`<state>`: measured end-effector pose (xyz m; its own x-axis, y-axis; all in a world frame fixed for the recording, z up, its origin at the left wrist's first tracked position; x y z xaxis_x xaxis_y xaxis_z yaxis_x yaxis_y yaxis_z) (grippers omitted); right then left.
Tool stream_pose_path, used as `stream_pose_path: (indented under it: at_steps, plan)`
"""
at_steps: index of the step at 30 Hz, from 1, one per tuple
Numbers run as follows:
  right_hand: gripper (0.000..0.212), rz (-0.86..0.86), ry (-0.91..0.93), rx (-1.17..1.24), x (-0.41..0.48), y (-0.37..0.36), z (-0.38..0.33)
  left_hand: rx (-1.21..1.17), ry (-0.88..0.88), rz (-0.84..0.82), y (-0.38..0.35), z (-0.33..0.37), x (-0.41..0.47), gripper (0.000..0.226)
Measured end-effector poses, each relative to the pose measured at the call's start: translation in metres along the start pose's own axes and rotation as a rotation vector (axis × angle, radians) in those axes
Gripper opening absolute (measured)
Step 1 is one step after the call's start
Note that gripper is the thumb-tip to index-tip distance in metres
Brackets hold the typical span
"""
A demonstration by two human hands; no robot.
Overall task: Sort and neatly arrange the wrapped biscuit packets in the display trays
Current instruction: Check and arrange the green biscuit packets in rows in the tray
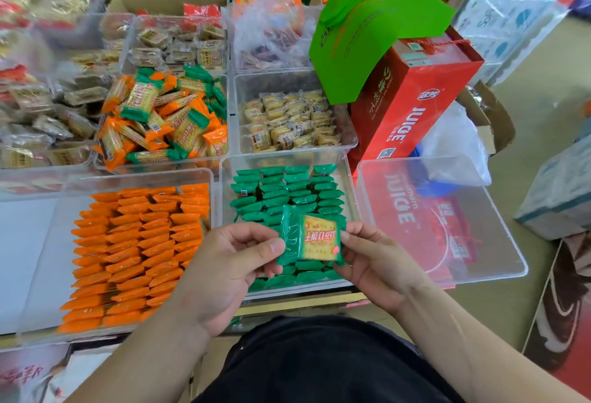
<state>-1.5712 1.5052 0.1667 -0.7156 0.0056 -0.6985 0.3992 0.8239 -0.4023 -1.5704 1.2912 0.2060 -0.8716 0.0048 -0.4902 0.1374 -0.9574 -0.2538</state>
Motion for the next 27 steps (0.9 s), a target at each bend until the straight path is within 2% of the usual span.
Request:
stream_pose_path:
  at_steps: [4,5,7,9,11,14,18,21,23,25,27]
  plan:
    - [0.01,-0.019,0.022,0.046,-0.005,0.0,-0.009,-0.049,0.05,0.015,0.007,-0.006,0.009,0.004]
    - [0.015,-0.044,0.031,0.069,-0.008,-0.001,-0.012,-0.052,0.063,0.022,0.01,-0.008,0.011,0.011]
    - [0.041,-0.087,0.051,0.09,-0.011,-0.002,-0.017,-0.04,0.087,0.054,0.016,-0.014,0.016,0.021]
    - [0.053,-0.083,0.066,0.071,-0.014,-0.004,-0.02,-0.036,0.123,0.095,0.019,-0.02,0.02,0.007]
    - [0.049,-0.088,0.071,0.059,-0.018,-0.009,-0.022,-0.053,0.161,0.108,0.018,-0.026,0.021,0.007]
    - [0.028,-0.089,0.056,0.084,-0.025,-0.017,-0.024,-0.086,0.188,0.104,0.018,-0.029,0.02,0.017]
    - [0.047,-0.085,0.074,0.129,-0.026,-0.019,-0.026,-0.103,0.095,0.086,0.016,-0.025,0.017,0.031]
    - [0.024,-0.02,0.102,0.088,-0.027,-0.017,-0.027,-0.102,0.026,0.076,0.013,-0.018,0.013,0.027]
    - [0.017,0.004,0.121,0.045,-0.027,-0.014,-0.03,-0.072,-0.011,0.043,0.014,-0.014,0.01,0.035]
    - [0.027,-0.002,0.132,0.032,-0.027,-0.01,-0.033,0.028,-0.073,0.052,0.014,-0.01,0.008,0.039]
    - [0.034,-0.028,0.153,-0.056,-0.029,-0.01,-0.036,0.119,-0.129,0.092,0.014,-0.007,0.008,0.029]
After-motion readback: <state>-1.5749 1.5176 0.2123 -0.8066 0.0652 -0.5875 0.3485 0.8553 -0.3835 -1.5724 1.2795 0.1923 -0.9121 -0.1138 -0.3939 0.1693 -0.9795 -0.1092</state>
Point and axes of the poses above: each hand's wrist, its own x-axis towards the middle knuckle, its own y-axis out of the back of the hand, z = x × y, the point moved 2 cm from there along x, towards the middle knuckle, and after that the axes turned 12 degrees about z, right-handed, at the moved point
